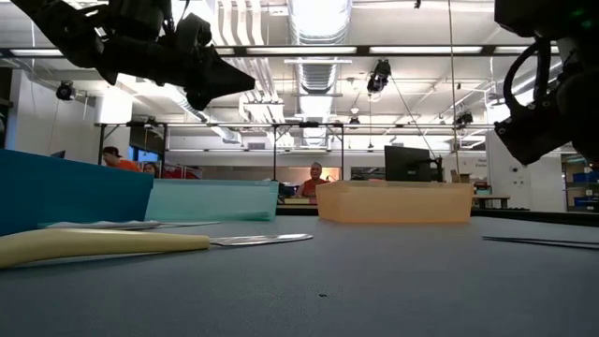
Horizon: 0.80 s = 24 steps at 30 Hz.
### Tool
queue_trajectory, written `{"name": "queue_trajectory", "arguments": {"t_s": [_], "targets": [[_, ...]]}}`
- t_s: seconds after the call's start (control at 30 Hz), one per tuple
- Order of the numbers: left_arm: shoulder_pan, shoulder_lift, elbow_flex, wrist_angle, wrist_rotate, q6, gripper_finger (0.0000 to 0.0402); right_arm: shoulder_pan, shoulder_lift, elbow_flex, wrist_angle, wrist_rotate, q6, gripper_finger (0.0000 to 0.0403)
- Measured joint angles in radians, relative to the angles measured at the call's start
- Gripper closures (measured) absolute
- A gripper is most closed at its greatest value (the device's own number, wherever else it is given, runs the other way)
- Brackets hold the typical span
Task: Sort silverware by color (type)
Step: Put the light yellow knife into the blue bin
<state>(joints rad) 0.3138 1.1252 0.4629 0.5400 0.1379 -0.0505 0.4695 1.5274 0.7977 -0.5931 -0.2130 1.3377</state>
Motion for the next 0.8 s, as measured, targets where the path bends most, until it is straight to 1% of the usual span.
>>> {"name": "queue_trajectory", "arguments": {"t_s": [0.07,0.27,0.43,0.57,0.7,0.73,0.8], "targets": [[0.000,0.000,0.000,0.000,0.000,-0.002,0.0364,0.000,-0.017,0.002,0.002,0.013,-0.024,0.0384],[0.000,0.000,0.000,0.014,0.000,-0.007,0.0364,-0.015,-0.101,0.011,0.012,0.106,-0.095,0.0386],[0.000,0.000,0.000,0.052,0.000,-0.012,0.0364,-0.080,-0.172,0.011,0.066,0.202,-0.228,0.0387],[-0.001,0.000,0.000,0.083,0.001,-0.019,0.0364,-0.156,-0.219,0.011,0.176,0.244,-0.413,0.0387],[-0.015,0.000,0.000,0.122,0.010,-0.033,0.0364,-0.254,-0.242,0.011,0.411,0.258,-0.687,0.0387],[-0.019,0.000,0.000,0.138,0.028,-0.038,0.0364,-0.278,-0.242,0.010,0.481,0.251,-0.759,0.0387],[-0.028,0.001,0.000,0.175,0.098,-0.049,0.0364,-0.324,-0.237,0.009,0.618,0.213,-0.907,0.0387]]}}
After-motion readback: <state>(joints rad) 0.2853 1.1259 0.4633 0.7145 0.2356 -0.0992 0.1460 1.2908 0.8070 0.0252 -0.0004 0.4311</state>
